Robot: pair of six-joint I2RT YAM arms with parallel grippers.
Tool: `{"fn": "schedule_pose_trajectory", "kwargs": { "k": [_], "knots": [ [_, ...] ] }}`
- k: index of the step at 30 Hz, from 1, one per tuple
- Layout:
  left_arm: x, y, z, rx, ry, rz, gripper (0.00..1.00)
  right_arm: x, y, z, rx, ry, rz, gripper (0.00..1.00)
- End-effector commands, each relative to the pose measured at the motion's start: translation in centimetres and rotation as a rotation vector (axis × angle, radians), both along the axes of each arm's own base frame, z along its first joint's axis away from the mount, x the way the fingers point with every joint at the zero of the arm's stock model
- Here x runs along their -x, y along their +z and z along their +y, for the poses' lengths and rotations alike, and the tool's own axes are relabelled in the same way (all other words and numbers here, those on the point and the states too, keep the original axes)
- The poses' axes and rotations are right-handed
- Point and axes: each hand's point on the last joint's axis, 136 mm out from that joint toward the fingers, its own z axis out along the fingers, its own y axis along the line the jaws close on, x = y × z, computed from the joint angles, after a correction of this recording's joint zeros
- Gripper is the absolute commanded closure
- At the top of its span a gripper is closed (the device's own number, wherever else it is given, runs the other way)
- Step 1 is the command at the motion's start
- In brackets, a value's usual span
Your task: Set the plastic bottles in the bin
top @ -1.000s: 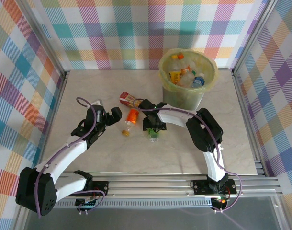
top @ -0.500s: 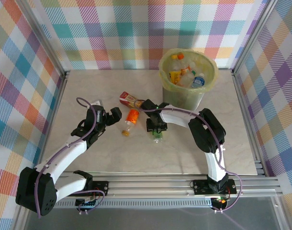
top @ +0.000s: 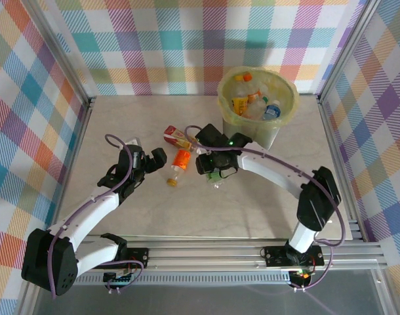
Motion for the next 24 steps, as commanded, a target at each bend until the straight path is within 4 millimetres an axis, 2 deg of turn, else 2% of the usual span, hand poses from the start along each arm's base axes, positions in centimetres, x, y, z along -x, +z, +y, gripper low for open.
{"fn": "schedule_pose_trajectory", "kwargs": {
  "k": [1,6,14,19,24],
  "knots": [
    [0.1,0.6,0.5,0.009,0.016,-0.019,0.00,1.9,4.8,1.5,-0.101,0.140,-0.032,0.90],
    [0.0,0.8,0.4,0.013,0.015,-0.023,0.00,3.0,10.3,2.1,-0.213,0.209,-0.101,0.92],
    [-0.1,1.3,0.3,0.015,0.008,-0.032,0.00,2.5,17.7,0.4,-0.215,0.231,-0.266,0.93],
    [-0.3,1.4,0.1,0.022,0.000,-0.033,0.00,0.2,21.2,-2.1,-0.169,0.166,-0.349,0.92],
    [-0.2,1.5,0.0,0.026,-0.005,-0.036,0.00,-3.1,22.4,-5.1,-0.103,0.093,-0.388,0.91]
  ]
}}
